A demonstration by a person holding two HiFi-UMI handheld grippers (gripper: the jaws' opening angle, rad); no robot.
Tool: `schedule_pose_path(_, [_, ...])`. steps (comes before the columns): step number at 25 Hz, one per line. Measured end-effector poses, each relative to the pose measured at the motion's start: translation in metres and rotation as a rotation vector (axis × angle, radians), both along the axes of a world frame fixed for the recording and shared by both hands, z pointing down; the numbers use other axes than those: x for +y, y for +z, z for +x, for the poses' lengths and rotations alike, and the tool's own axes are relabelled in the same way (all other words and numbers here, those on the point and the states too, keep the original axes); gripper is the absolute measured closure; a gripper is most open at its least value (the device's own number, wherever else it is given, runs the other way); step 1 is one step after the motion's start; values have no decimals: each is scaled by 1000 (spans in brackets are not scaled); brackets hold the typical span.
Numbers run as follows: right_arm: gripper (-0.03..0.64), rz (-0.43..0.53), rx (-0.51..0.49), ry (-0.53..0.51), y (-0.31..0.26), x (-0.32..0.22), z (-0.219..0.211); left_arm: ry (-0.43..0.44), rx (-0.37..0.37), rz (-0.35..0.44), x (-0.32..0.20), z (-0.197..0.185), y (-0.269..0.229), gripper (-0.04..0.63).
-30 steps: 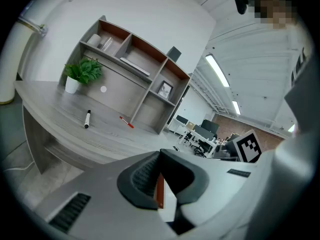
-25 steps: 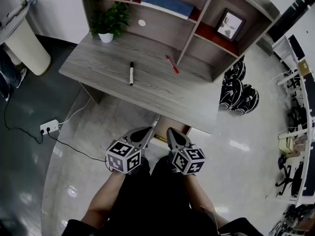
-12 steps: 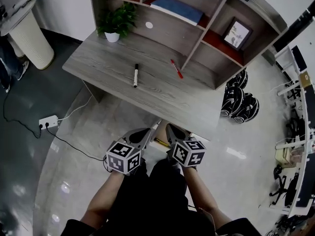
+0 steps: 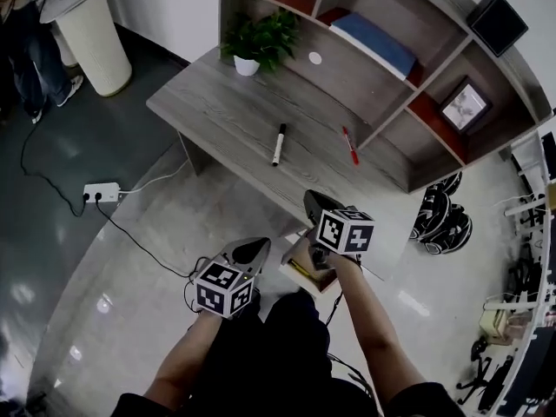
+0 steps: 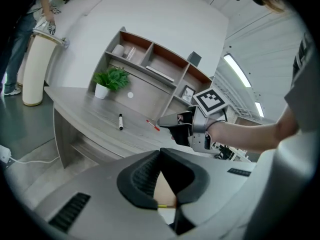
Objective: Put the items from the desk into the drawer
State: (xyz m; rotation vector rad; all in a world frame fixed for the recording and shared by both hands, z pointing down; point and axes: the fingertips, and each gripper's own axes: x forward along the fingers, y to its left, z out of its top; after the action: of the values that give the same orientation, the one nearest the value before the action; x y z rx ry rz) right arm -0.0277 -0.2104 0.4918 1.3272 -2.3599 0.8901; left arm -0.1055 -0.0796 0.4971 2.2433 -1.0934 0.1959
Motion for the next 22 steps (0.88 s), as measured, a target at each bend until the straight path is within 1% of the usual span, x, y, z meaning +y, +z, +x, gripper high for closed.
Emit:
schedule_pose_path(4, [597, -37, 16, -29, 11, -33, -18, -54, -22, -4, -2, -19, 5, 574])
schedule_pose_path(8, [581, -115, -9, -6, 29, -64, -26, -98, -47, -9, -1, -36, 11, 574])
schedule_pose_path(13, [531, -186, -14, 6, 52, -97, -36, -167, -38, -40, 3, -55, 20, 574])
schedule_pose_path(19, [481, -218, 34, -1, 65, -139, -50, -231, -45, -73, 8, -73, 31, 574])
schedule_pose_path(22, [474, -246, 62, -4, 77, -155, -57, -258, -39, -86, 10, -77, 34, 574])
